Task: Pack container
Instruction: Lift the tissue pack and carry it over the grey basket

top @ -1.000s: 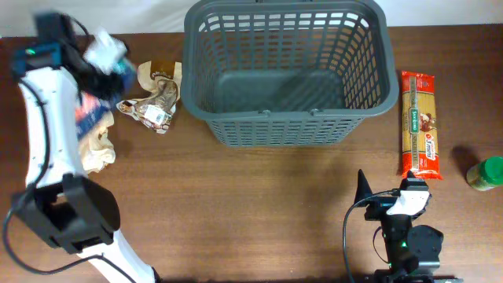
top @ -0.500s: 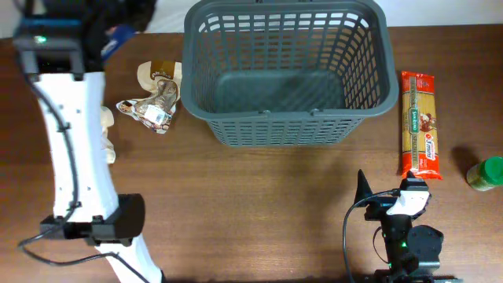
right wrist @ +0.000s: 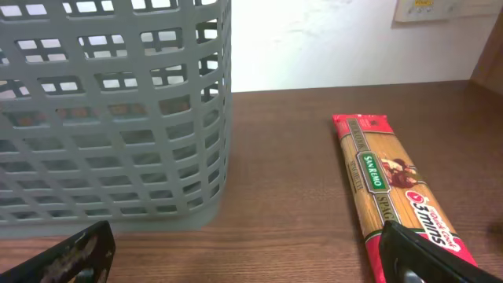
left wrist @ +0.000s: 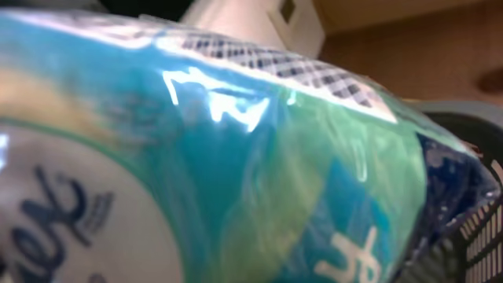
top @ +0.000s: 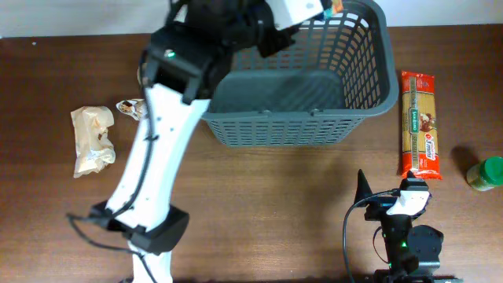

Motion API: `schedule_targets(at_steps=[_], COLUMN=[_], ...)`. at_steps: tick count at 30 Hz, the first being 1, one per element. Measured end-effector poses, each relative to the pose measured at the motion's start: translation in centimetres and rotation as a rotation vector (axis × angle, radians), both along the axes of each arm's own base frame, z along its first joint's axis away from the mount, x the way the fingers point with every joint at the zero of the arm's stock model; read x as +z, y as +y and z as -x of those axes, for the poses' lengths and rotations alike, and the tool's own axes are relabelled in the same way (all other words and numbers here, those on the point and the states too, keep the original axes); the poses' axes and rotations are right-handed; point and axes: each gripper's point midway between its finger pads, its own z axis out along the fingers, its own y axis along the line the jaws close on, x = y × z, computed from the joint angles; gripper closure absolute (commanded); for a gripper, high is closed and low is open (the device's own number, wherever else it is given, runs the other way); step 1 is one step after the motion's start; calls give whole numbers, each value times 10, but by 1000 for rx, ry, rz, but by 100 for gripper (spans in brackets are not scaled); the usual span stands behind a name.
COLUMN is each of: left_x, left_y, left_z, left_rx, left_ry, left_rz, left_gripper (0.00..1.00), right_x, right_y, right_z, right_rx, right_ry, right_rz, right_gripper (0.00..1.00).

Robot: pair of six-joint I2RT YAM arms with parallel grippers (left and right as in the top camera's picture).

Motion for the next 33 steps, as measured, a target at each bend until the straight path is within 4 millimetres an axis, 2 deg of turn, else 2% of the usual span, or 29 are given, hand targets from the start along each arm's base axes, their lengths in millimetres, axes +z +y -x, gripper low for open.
schedule_targets(at_steps=[5,6,10,13,18,23,27,30,31,32,33], left_x=[-62,-83,-134,-170,-212,-265,-291,-297,-296,-296,-296], left_y=[-29,-34,-36,-33,-28,-25,-28,-29,-30,-30,-30], left_z=[-19,-24,-30,-27,-18,-14,-17,-20,-20,-21,-21], left_rx=[-7,0,23,38,47,54,55,55,54,54,54], left_ry=[140,193,326,431,553,675,711,712,709,706,704], left_rz=[-36,-53,-109,-165,-240,-320,-344,-345,-343,-341,-339], left_gripper=[98,98,98,98,98,98,98,98,96,82,61], right_x=[0,0,0,0,0,0,0,0,0,0,0], right_y=[0,0,0,0,0,0,0,0,0,0,0], right_z=[0,0,0,0,0,0,0,0,0,0,0], right_rx=[0,0,0,0,0,0,0,0,0,0,0], right_ry=[0,0,0,0,0,0,0,0,0,0,0], right_rz=[0,0,0,0,1,0,0,0,0,0,0], right_gripper=[1,1,1,1,1,1,1,1,1,1,1])
